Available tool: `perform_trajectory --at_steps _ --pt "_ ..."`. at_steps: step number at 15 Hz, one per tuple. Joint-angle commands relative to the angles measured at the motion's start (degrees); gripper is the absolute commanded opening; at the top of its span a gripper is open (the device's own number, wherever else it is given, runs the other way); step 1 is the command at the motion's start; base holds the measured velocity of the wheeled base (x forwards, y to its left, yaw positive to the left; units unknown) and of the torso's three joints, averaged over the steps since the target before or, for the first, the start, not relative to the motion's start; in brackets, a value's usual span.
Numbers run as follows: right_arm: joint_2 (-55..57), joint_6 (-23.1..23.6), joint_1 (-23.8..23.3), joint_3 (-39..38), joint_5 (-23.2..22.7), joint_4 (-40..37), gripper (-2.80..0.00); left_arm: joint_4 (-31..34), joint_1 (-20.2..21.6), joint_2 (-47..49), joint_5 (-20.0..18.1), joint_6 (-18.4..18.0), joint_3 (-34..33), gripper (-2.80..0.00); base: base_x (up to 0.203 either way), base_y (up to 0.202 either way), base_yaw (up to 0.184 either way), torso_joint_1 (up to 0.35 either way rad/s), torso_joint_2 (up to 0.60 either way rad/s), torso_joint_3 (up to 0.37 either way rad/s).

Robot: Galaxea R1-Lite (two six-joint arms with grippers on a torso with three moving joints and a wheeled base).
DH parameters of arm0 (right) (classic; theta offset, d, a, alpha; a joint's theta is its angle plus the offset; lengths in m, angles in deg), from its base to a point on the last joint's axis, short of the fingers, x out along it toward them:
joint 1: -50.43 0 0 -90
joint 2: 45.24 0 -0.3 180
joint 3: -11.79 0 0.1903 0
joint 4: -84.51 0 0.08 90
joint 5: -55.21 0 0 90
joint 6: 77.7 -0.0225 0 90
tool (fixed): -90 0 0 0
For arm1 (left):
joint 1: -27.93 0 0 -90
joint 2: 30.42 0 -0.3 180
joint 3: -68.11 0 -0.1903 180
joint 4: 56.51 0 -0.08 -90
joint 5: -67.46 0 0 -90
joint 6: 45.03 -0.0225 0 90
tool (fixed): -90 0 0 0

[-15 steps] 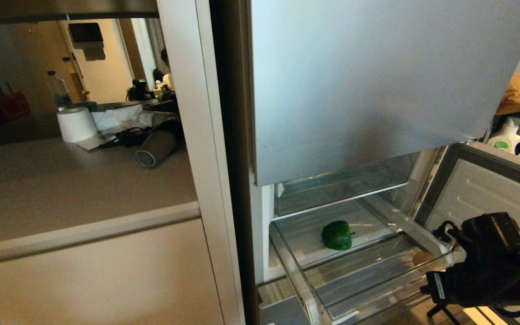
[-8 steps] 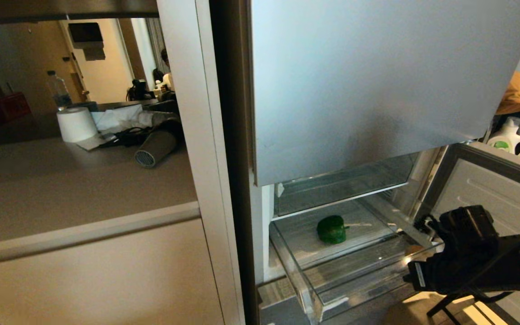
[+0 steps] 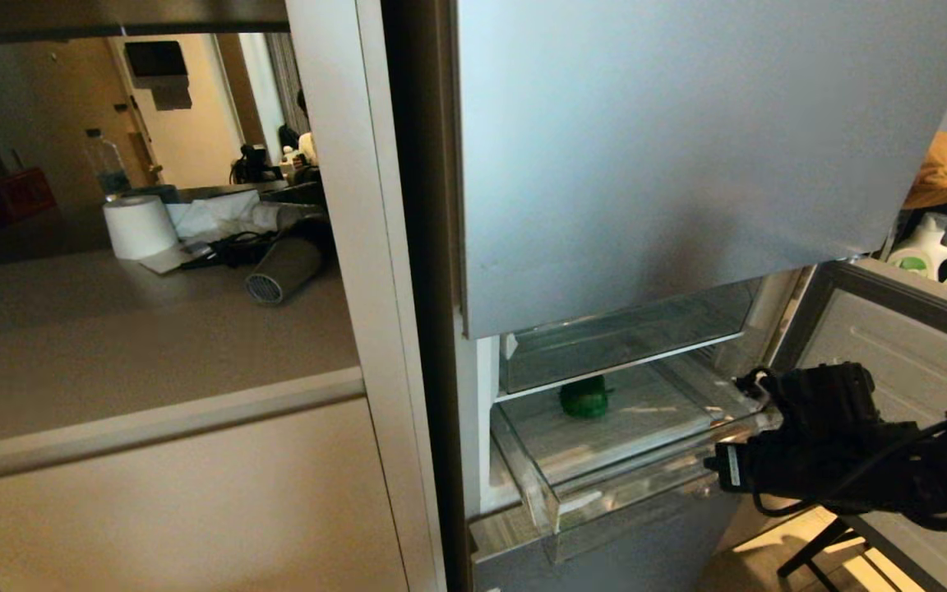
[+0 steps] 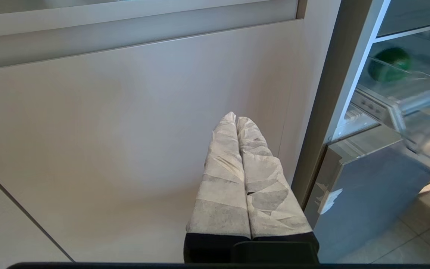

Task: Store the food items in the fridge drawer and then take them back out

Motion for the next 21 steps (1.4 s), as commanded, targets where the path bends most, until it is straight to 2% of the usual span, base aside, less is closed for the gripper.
perform_trajectory --at_steps 1,6,12,21 --pt "3.29 -0.06 0.04 -0.06 -0.49 4.56 -2.8 0.02 -0.05 0.07 0.05 0.05 -0.62 -2.8 0.0 0.0 0.0 0.0 0.0 0.0" --pt "7.4 -0.19 -0.04 1.86 -6.27 9.57 -2.8 0.11 -0.06 0.07 -0.02 -0.12 -0.62 -2.8 0.0 0.0 0.0 0.0 0.0 0.0" --pt "13.13 -0.19 0.04 4.42 -6.99 21.27 -2.8 0.02 0.03 0.07 0.07 0.05 -0.62 -2.8 0.0 0.0 0.0 0.0 0.0 0.0" --pt "16.78 -3.0 1.52 7.96 -8.31 25.82 -2.8 0.02 -0.04 0.07 0.15 0.23 -0.62 -2.8 0.0 0.0 0.0 0.0 0.0 0.0"
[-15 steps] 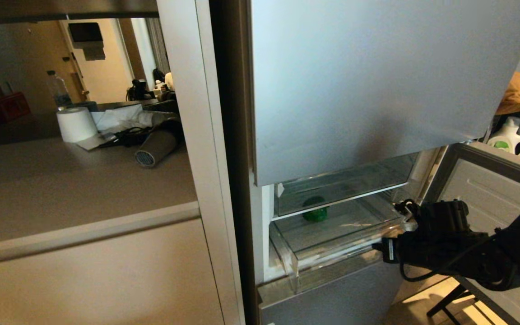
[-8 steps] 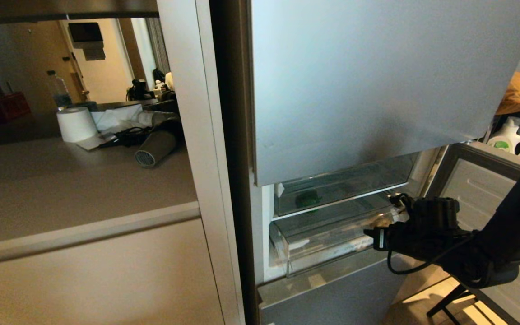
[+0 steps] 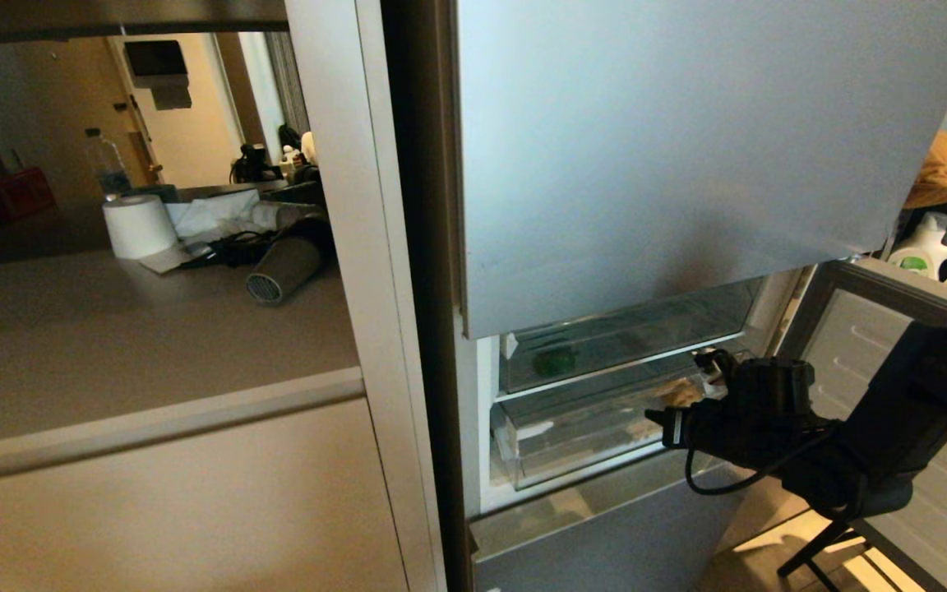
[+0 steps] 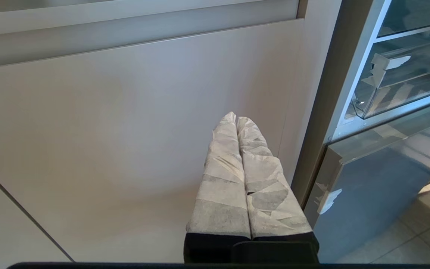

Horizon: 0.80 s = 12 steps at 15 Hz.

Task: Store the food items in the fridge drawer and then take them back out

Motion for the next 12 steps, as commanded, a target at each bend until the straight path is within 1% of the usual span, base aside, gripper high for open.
perform_trajectory --at_steps 1,7,9,12 --pt "0.99 -0.2 0.36 1.27 -0.1 0.46 -2.8 -0.03 0.03 0.07 0.03 0.11 -0.62 -2.8 0.0 0.0 0.0 0.0 0.0 0.0" --pt "3.77 -1.29 1.54 5.71 -0.1 0.66 -2.8 -0.03 0.03 0.07 0.03 0.02 -0.62 -2.8 0.0 0.0 0.0 0.0 0.0 0.0" --pt "2.65 -1.42 2.27 4.52 -0.1 0.66 -2.8 -0.03 -0.06 0.07 0.03 0.02 -0.62 -2.8 0.0 0.0 0.0 0.0 0.0 0.0" --pt "-1.44 -1.38 2.33 0.35 -0.1 0.73 -2.8 -0.03 -0.05 0.07 0.03 0.02 -0.62 -2.8 0.0 0.0 0.0 0.0 0.0 0.0"
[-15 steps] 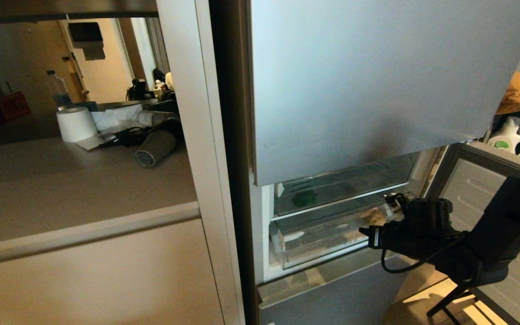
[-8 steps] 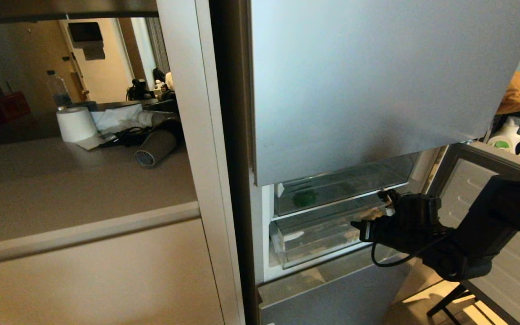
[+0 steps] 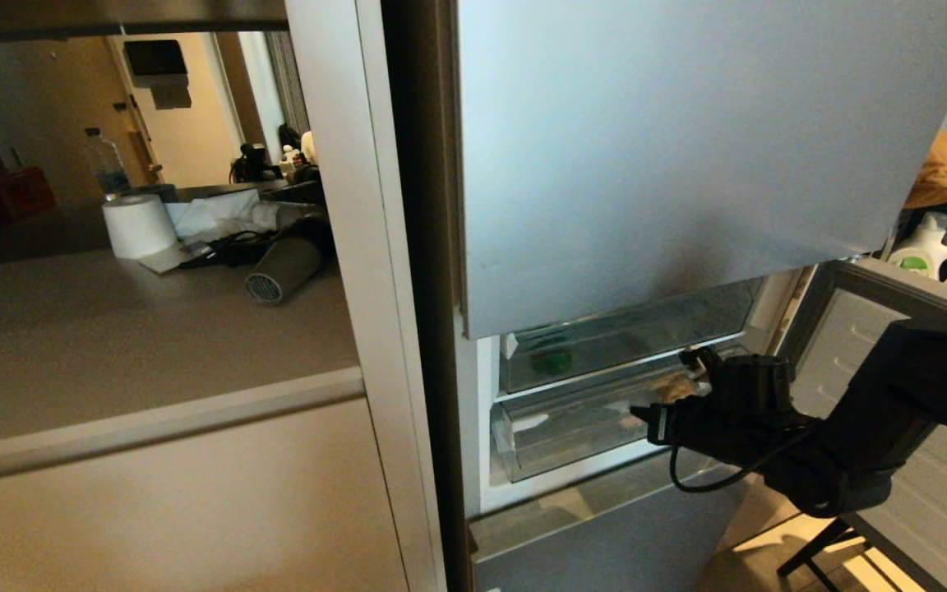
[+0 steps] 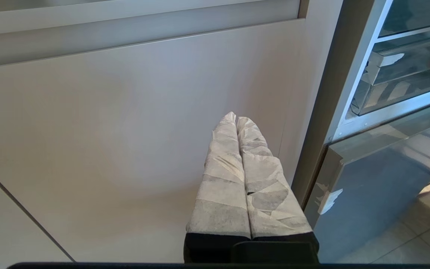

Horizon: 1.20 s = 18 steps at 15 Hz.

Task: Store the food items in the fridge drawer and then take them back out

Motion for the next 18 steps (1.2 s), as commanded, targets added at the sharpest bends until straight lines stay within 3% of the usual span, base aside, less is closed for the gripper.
perform_trajectory --at_steps 1,6,18 --pt "-2.98 -0.06 0.07 -1.99 -0.1 0.71 -2.8 -0.03 0.03 0.07 0.0 -0.02 -0.62 -2.8 0.0 0.0 0.0 0.0 0.0 0.0" --pt "1.87 0.0 0.07 0.75 -0.02 4.36 -2.8 -0.03 0.03 0.07 0.0 -0.02 -0.62 -2.8 0.0 0.0 0.0 0.0 0.0 0.0" --pt "6.98 -0.28 0.15 9.09 0.08 4.41 -2.8 -0.03 0.03 0.07 -0.17 -0.29 -0.62 -2.8 0.0 0.0 0.0 0.0 0.0 0.0"
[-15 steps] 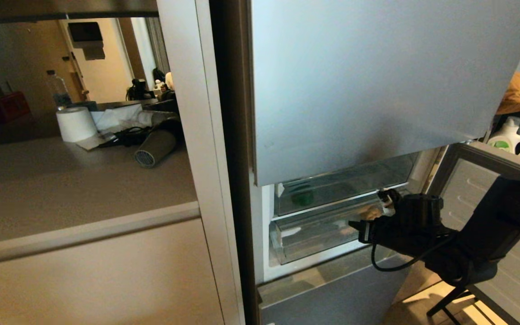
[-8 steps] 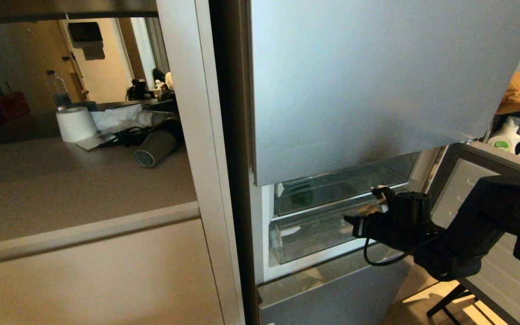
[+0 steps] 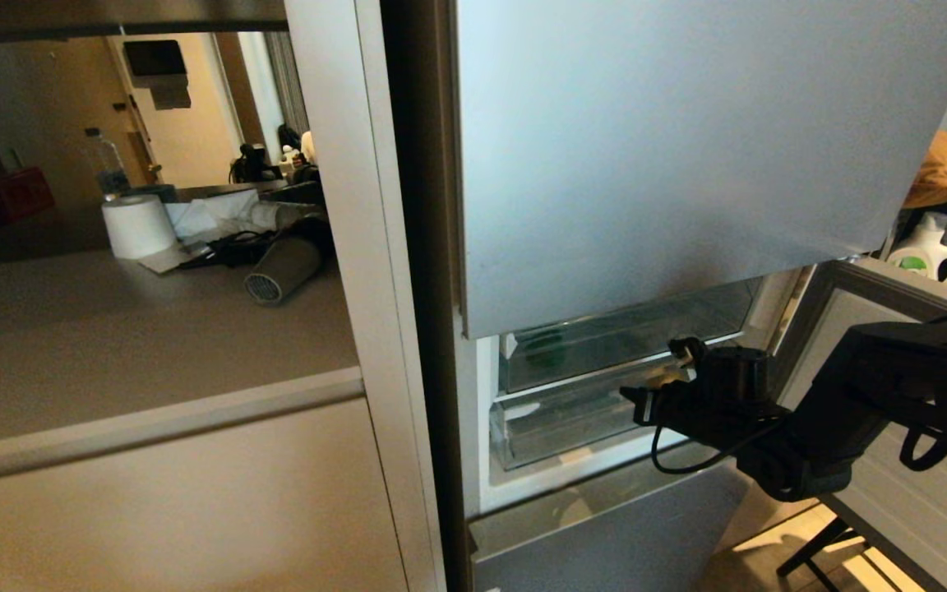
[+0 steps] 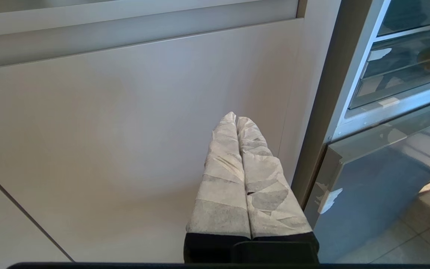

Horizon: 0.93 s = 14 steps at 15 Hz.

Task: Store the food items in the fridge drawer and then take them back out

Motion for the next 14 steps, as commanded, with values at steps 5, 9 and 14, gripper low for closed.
perform_trajectory --at_steps 5,9,14 --pt "-4.27 0.09 0.12 -4.66 -0.07 0.59 -2.8 -0.03 -0.08 0.07 0.04 -0.01 -0.62 -2.8 0.0 0.0 0.0 0.0 0.0 0.0" --pt "-16.02 0.54 0.67 -15.22 0.0 0.72 -2.8 -0.03 0.01 0.07 0.04 0.08 -0.62 -2.8 0.0 0.0 0.0 0.0 0.0 0.0" --pt "-37.45 0.76 0.97 -33.37 0.39 0.71 -2.8 -0.11 0.0 0.07 0.13 0.34 -0.62 -2.8 0.0 0.0 0.0 0.0 0.0 0.0"
